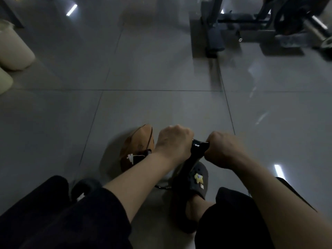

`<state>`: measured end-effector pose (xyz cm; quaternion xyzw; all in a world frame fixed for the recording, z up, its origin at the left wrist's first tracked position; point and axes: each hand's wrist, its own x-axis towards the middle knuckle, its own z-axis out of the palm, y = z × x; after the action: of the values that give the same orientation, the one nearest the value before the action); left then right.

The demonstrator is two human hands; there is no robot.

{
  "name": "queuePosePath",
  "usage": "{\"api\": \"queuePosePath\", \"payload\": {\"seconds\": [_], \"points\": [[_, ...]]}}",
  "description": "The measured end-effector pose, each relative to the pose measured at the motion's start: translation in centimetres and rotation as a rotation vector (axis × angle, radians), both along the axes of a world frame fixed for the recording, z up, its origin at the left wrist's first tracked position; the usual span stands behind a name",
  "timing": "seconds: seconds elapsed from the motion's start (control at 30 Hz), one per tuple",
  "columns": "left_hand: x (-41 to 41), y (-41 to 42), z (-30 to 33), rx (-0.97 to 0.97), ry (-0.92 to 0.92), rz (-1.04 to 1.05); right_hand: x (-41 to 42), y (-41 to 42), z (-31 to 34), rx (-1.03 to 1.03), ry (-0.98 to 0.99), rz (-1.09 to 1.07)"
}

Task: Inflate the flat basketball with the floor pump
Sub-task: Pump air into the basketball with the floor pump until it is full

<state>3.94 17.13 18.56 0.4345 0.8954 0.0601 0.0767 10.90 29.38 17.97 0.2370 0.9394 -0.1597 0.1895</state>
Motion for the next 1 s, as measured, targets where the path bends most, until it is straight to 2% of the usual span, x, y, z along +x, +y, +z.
{"api": "queuePosePath", "payload": {"seconds": [0.33, 0.6, 0.77, 0.93, 1.0], "points": [[-0.4, -1.4, -6.5, -0.120, -0.073, 0.044, -0.5, -2.1, -4.5, 0.007, -0.150, 0.064], [2.5, -2.2, -5.2, -0.161, -0.115, 0.034, 2.2, -2.8, -4.2, 0.000, -0.160, 0.071], [2.4, -2.9, -0.6, -0.136, -0.055, -0.007, 2.2, -2.5, 0.2, 0.006, -0.076, 0.086], [0.9, -1.6, 8.9, 0.132, 0.095, -0.020, 0.9, -0.3, 11.1, -0.071, 0.049, 0.067], [0.9, -1.2, 10.4, 0.164, 0.087, -0.036, 0.8, 0.0, 12.8, -0.078, 0.035, 0.078]]}}
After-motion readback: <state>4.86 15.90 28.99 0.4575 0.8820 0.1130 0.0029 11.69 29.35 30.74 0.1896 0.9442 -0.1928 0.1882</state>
